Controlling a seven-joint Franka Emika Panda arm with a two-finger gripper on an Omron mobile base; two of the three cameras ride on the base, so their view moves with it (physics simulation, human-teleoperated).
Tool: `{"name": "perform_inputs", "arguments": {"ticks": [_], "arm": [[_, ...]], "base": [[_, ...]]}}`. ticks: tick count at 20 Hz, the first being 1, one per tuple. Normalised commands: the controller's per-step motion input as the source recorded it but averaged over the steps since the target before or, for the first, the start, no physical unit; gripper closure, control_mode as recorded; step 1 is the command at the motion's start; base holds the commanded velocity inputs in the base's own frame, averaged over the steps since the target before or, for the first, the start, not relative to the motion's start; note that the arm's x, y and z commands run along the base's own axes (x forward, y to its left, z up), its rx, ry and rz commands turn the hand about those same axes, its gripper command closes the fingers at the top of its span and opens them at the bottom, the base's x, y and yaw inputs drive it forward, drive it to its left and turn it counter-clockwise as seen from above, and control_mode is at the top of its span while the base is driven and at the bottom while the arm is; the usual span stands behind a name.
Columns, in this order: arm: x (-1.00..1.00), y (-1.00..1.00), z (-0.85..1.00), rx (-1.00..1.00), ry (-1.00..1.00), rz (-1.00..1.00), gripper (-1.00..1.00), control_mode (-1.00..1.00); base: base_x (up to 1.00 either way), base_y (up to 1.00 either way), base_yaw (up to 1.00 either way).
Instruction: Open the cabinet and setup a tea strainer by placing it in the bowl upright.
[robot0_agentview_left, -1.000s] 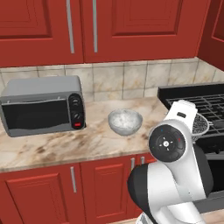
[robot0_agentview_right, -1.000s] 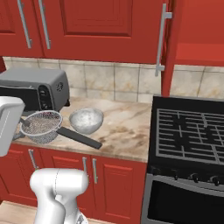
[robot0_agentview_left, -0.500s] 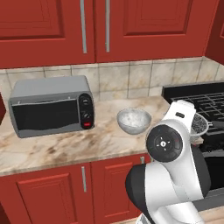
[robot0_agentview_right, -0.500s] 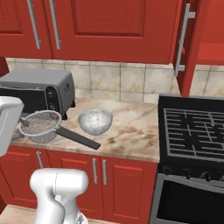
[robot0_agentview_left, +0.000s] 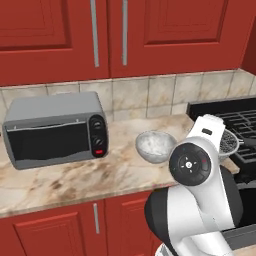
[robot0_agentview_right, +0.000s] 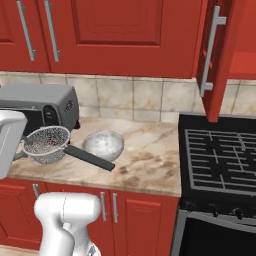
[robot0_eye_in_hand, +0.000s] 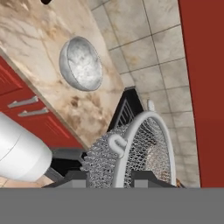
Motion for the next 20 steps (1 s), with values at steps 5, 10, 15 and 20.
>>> {"name": "perform_inputs", "arguments": {"ticks": [5,10,15,20], "arm": [[0.0,0.0,0.0,0.0,0.0,0.0,1.0,1.0],[0.0,0.0,0.0,0.0,0.0,0.0,1.0,1.0],[0.0,0.0,0.0,0.0,0.0,0.0,1.0,1.0],[0.0,0.0,0.0,0.0,0.0,0.0,1.0,1.0]], "base": [[0.71,0.08,-0.02],[0.47,0.07,-0.04],[0.25,0.12,-0.05],[0.01,0.09,-0.05]]}}
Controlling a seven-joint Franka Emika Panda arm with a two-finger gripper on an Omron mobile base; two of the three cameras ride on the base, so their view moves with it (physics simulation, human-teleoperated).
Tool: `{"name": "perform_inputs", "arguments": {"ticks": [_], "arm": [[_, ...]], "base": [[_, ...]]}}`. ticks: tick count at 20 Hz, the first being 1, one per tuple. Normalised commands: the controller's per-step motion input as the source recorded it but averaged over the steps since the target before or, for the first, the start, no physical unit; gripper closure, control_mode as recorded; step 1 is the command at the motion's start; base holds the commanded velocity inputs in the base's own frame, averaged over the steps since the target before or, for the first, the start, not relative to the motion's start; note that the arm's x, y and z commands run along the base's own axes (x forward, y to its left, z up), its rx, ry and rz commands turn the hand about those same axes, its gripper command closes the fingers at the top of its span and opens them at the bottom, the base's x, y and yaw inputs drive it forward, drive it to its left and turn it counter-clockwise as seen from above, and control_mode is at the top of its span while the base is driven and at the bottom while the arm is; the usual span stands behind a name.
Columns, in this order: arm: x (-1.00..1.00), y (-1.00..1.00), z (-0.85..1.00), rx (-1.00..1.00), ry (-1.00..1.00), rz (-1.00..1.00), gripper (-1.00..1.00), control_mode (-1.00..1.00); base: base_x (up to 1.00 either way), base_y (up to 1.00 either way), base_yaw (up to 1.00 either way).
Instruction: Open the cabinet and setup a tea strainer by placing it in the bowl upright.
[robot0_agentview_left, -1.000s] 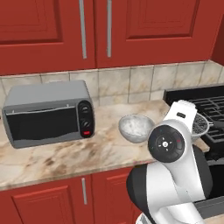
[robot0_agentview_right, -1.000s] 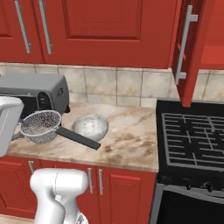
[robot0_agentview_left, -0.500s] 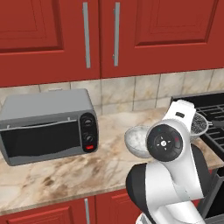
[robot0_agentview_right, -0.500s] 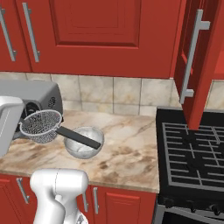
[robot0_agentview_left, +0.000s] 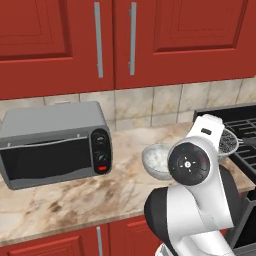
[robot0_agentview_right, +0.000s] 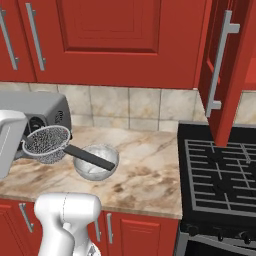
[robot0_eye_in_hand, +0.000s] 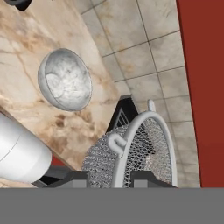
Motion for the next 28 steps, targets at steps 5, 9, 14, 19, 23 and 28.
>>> {"name": "perform_inputs", "arguments": {"ticks": [5,9,14,19,23,28], "arm": [[0.05,0.0,0.0,0.0,0.0,0.0,1.0,-1.0],[0.17,0.0,-0.04,0.01,0.0,0.01,1.0,-1.0],[0.46,0.0,-0.09,0.02,0.0,0.04,1.0,-1.0],[0.6,0.0,-0.29,0.03,0.04,0.01,1.0,-1.0],[0.75,-0.08,-0.65,0.16,0.01,0.0,1.0,-1.0],[0.98,-0.02,-0.7,0.21,0.0,0.06,1.0,-1.0]], "base": [[0.0,0.0,0.0],[0.0,0.0,0.0],[0.0,0.0,0.0],[0.0,0.0,0.0],[0.0,0.0,0.0],[0.0,0.0,0.0]]}}
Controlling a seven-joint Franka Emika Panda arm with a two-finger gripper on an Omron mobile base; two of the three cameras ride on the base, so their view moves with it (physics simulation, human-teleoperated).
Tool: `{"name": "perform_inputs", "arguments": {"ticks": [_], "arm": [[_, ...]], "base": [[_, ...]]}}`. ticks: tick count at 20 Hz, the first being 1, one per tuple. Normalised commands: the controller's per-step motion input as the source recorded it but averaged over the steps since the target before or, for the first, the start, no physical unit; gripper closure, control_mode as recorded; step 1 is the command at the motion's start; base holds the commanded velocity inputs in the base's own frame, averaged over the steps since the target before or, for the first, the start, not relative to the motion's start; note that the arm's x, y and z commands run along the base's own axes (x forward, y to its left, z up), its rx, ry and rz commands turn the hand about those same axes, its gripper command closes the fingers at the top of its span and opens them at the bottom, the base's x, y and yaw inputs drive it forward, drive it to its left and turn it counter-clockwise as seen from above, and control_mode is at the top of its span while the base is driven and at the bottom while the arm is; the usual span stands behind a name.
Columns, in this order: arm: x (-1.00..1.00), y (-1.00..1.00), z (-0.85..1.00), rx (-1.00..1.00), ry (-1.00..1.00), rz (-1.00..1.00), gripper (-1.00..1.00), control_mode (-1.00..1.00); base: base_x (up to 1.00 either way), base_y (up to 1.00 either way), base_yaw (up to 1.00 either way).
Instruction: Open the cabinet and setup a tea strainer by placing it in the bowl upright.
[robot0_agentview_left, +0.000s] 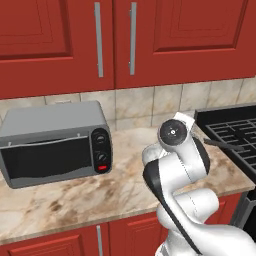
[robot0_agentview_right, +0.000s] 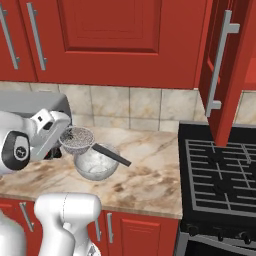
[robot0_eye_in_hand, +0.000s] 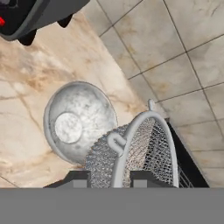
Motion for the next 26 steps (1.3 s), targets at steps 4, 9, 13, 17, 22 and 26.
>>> {"name": "perform_inputs", "arguments": {"ticks": [4,9,13,17,22,26], "arm": [[0.76,0.0,-0.62,0.13,-0.01,0.06,1.0,-1.0],[0.67,-0.01,-0.65,0.1,0.0,0.02,1.0,-1.0],[0.5,0.0,-0.63,0.06,0.0,0.03,1.0,-1.0],[0.29,0.0,-0.43,0.02,0.0,0.02,1.0,-1.0],[0.11,0.0,-0.17,0.0,0.0,0.0,1.0,-1.0],[0.0,0.0,-0.13,0.0,0.0,0.0,1.0,-1.0]], "base": [[0.0,0.0,0.0],[0.0,0.0,0.0],[0.0,0.0,0.0],[0.0,0.0,0.0],[0.0,0.0,0.0],[0.0,0.0,0.0]]}}
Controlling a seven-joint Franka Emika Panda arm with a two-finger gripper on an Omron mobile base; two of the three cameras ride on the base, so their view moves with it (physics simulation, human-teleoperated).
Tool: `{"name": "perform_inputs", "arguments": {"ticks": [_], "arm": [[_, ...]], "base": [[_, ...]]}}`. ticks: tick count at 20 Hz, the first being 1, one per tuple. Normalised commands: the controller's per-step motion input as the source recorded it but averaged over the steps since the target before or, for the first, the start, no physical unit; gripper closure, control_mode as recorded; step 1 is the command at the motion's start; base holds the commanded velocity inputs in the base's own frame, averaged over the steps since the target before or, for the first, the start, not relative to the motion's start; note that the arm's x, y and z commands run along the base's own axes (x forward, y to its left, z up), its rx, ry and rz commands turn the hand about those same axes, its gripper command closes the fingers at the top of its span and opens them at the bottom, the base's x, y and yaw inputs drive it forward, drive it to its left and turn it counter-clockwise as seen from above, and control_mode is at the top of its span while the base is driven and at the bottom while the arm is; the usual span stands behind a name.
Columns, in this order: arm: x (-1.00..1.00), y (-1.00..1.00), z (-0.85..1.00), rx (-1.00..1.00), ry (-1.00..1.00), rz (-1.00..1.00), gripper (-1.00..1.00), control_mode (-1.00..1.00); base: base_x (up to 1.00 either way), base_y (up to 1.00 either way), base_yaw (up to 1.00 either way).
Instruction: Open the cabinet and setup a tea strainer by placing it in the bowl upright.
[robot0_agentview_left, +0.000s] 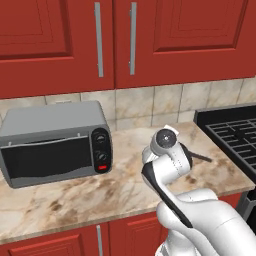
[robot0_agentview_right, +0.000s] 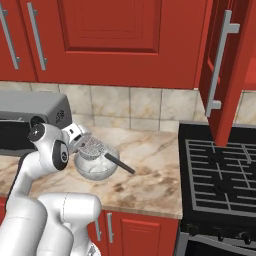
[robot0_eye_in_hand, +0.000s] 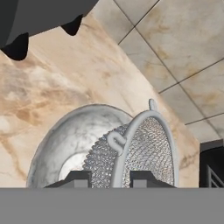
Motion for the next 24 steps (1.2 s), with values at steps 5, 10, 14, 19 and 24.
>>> {"name": "perform_inputs", "arguments": {"ticks": [5,10,14,19,24], "arm": [[0.0,-0.01,-0.21,0.0,0.0,0.0,1.0,-1.0],[0.0,0.0,-0.28,-0.1,0.0,0.0,1.0,-1.0],[0.02,0.0,-0.13,-0.14,0.03,0.0,1.0,-1.0],[0.08,0.0,-0.21,-0.14,0.07,0.0,1.0,-1.0],[0.18,0.0,-0.44,-0.03,0.11,0.0,1.0,-1.0]], "base": [[0.0,0.0,0.0],[0.0,0.0,0.0],[0.0,0.0,0.0],[0.0,0.0,0.0],[0.0,0.0,0.0]]}}
